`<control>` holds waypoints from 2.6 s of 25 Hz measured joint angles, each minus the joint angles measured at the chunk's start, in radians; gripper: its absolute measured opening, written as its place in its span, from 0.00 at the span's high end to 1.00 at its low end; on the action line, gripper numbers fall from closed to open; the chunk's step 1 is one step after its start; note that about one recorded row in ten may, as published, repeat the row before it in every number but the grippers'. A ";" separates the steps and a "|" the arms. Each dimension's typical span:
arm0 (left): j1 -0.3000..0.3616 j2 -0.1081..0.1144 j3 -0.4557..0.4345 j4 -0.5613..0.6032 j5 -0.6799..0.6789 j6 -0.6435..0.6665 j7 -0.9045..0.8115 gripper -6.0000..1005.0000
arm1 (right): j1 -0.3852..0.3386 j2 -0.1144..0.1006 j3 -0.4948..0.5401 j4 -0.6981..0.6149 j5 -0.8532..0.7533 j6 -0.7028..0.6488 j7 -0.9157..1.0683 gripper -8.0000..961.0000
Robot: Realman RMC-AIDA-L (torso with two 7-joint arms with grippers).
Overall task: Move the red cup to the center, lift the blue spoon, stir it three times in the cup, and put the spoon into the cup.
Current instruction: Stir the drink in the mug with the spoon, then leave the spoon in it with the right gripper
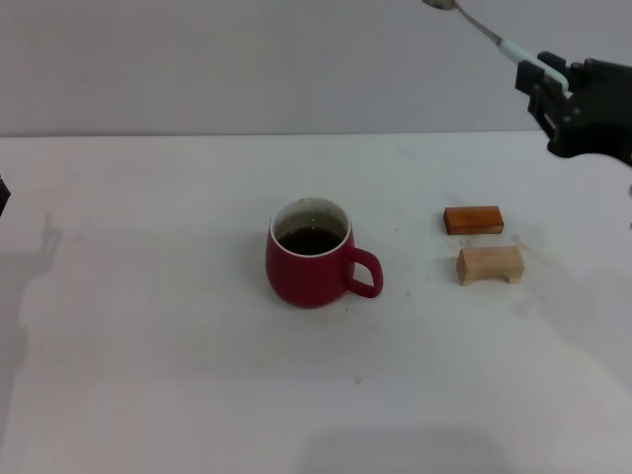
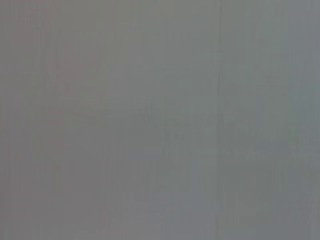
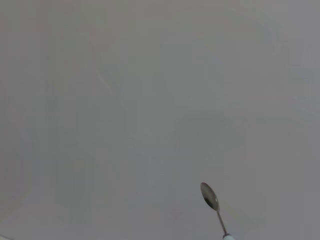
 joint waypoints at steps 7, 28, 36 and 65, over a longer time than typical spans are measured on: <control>0.000 -0.001 -0.001 0.000 0.000 -0.004 0.000 0.18 | 0.085 0.003 0.147 0.030 0.024 0.222 0.071 0.85; -0.013 -0.005 -0.001 -0.008 -0.002 -0.005 0.000 0.18 | 0.644 -0.003 0.494 0.111 -0.422 0.921 0.447 0.85; -0.018 -0.006 -0.001 -0.011 -0.002 -0.005 -0.001 0.18 | 0.867 -0.007 0.494 0.074 -0.553 1.111 0.495 0.85; -0.045 -0.006 -0.001 -0.005 -0.002 -0.027 0.000 0.18 | 1.323 -0.087 0.442 -0.575 -0.620 1.252 0.484 0.85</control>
